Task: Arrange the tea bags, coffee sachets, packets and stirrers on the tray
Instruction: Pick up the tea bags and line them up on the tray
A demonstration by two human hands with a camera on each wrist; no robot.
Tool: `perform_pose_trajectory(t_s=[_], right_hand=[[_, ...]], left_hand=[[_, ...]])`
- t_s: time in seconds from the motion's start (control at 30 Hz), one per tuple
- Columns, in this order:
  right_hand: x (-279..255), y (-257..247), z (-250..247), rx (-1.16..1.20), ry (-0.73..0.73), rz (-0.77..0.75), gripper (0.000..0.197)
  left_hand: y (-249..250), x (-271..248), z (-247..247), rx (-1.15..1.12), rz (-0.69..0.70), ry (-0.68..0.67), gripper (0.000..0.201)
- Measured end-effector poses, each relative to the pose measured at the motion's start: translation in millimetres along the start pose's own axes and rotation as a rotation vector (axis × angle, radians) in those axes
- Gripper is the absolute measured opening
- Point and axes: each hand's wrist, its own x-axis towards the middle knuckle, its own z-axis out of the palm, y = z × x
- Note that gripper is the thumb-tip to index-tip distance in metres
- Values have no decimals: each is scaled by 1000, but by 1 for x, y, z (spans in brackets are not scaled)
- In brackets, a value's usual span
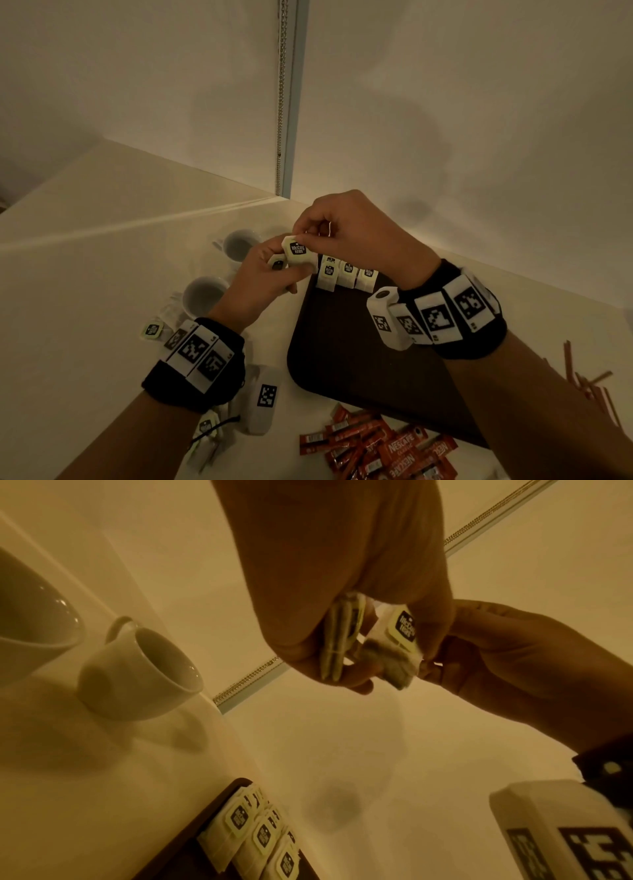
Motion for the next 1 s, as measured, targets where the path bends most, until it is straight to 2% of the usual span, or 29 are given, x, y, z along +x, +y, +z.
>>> perform_pose_trajectory(t_s=[0.1, 0.17, 0.3, 0.37, 0.4, 0.47, 0.6, 0.7, 0.77, 0.9, 1.0], right_hand=[[-2, 1, 0, 55, 20, 2, 8], [-4, 4, 0, 70, 35, 4, 8], [-13, 17, 4, 111, 93, 41, 8], [-22, 28, 6, 112, 114, 90, 6], [-27, 36, 8, 117, 115, 126, 6], [-40, 53, 15, 132, 89, 220, 6], [-61, 92, 39, 114, -25, 459, 12], [-73, 113, 57, 129, -177, 642, 18], [-77, 125, 69, 174, -223, 699, 19], [-78, 146, 88, 195, -69, 727, 14], [-74, 157, 95, 166, 47, 739, 13]], left_hand=[[1, 0, 1, -73, -32, 50, 16], [-1, -2, 1, -53, -40, 34, 8], [-10, -5, -4, 33, -139, -13, 18], [-15, -6, -7, -71, -205, 57, 13], [-17, -5, -8, -170, -245, 110, 12], [-20, -4, -11, -293, -300, 187, 23], [-19, 0, -9, -249, -305, 202, 27], [-19, 4, -7, -232, -300, 196, 24], [-20, 6, -6, -148, -290, 189, 20], [-24, 6, -8, 29, -300, 187, 2], [-27, 3, -13, 56, -328, 188, 8]])
